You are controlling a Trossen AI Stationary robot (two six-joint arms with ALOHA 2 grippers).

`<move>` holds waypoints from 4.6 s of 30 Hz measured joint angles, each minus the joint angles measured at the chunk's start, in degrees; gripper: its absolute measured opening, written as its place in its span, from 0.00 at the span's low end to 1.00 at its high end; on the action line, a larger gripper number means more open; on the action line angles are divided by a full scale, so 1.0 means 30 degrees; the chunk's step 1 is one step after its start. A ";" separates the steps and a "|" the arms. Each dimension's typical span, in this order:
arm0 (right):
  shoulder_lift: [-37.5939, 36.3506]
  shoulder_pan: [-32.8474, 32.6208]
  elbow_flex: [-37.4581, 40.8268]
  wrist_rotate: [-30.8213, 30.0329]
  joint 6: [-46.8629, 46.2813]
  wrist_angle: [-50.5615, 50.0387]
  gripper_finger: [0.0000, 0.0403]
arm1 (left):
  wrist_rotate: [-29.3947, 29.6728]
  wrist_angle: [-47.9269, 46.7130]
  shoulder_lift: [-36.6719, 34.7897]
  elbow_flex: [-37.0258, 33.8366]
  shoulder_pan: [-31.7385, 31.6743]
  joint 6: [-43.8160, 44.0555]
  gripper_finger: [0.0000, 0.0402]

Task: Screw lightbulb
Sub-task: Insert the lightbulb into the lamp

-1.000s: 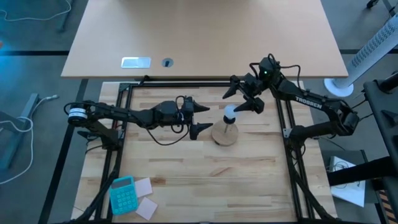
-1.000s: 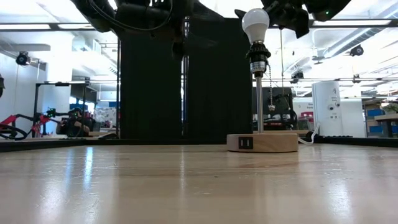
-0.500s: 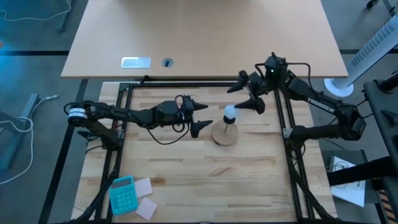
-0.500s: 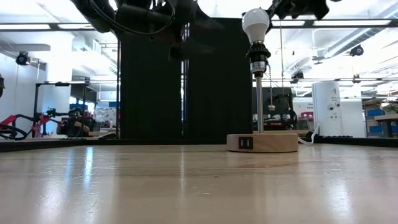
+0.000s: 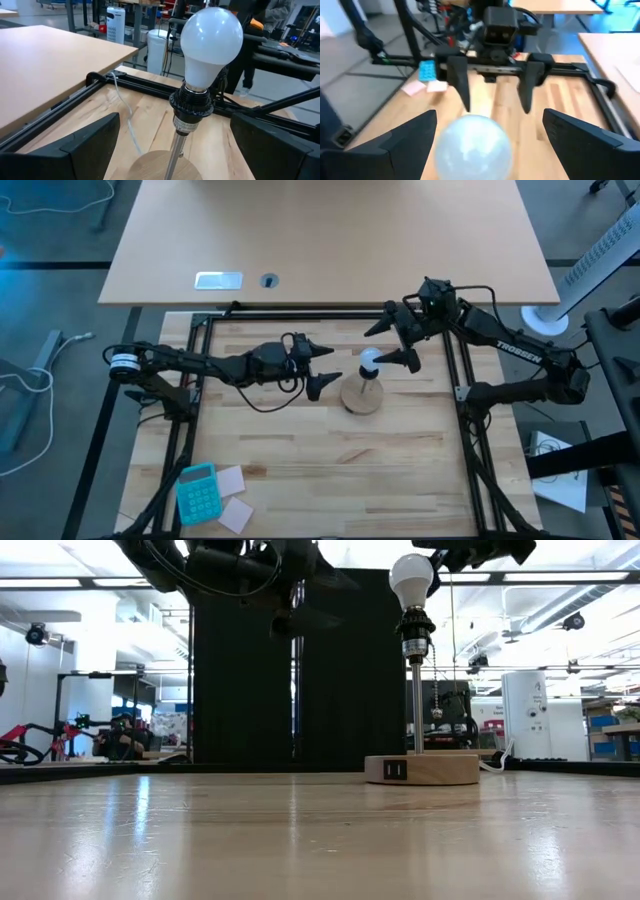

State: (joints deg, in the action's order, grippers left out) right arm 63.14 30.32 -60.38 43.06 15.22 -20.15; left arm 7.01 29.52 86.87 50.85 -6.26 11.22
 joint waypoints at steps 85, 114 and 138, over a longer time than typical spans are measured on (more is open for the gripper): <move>0.0327 -0.0989 0.0947 -0.1411 0.1420 -0.0992 0.69 | -0.6400 0.6348 0.9405 0.4874 -0.1302 -0.3839 0.78; 0.0335 -0.0982 0.0954 -0.1410 0.1531 -0.1048 0.70 | -0.6681 0.8041 1.0258 0.5005 -0.1454 -0.4648 0.58; 0.0335 -0.0982 0.0954 -0.1397 0.1598 -0.1054 0.69 | -0.7280 0.8327 1.0193 0.5005 -0.1668 -0.3960 0.60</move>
State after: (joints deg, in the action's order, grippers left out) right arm 64.14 27.38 -57.52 38.87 20.01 -23.31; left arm -14.83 54.50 117.45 65.87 -11.27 -0.66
